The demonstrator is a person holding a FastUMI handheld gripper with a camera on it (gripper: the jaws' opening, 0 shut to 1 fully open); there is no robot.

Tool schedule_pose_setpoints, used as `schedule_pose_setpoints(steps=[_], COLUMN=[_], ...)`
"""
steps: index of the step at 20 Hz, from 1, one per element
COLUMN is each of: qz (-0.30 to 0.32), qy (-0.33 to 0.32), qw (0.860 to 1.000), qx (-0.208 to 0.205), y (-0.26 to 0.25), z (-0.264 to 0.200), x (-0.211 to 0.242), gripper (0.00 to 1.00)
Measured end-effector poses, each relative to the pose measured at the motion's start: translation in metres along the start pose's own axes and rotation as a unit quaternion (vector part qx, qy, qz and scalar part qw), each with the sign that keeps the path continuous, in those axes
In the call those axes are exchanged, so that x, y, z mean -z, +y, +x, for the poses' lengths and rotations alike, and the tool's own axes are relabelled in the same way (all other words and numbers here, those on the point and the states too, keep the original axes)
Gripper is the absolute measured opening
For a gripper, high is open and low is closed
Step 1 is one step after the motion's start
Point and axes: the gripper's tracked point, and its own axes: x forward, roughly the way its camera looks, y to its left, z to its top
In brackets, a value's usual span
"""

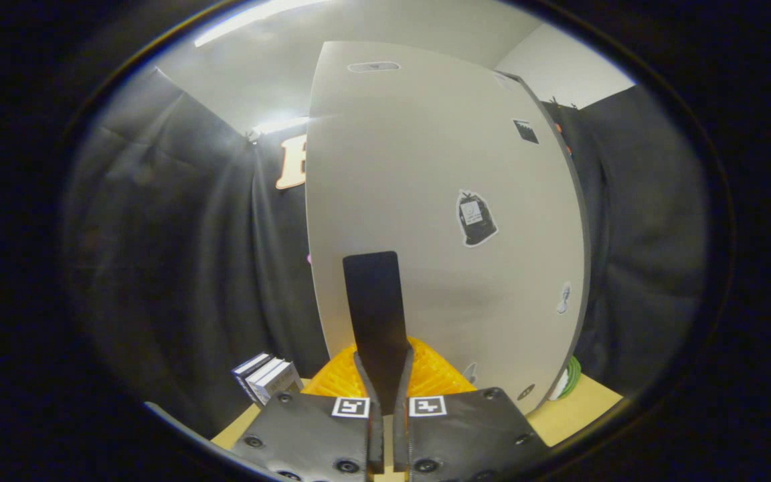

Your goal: Open the shoe cabinet door, grab the shoes and put them into the shoe cabinet, then close the shoe cabinet door.

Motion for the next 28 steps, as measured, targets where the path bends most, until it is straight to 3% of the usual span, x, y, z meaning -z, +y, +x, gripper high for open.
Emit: schedule_pose_setpoints(steps=[18,28], qz=[-0.010,-0.019], qy=[0.023,0.024], qw=[1.000,0.998], qx=[-0.005,0.060], y=[-0.043,-0.078], z=[-0.050,-0.063], x=[-0.008,-0.012], gripper=[0.07,0.04])
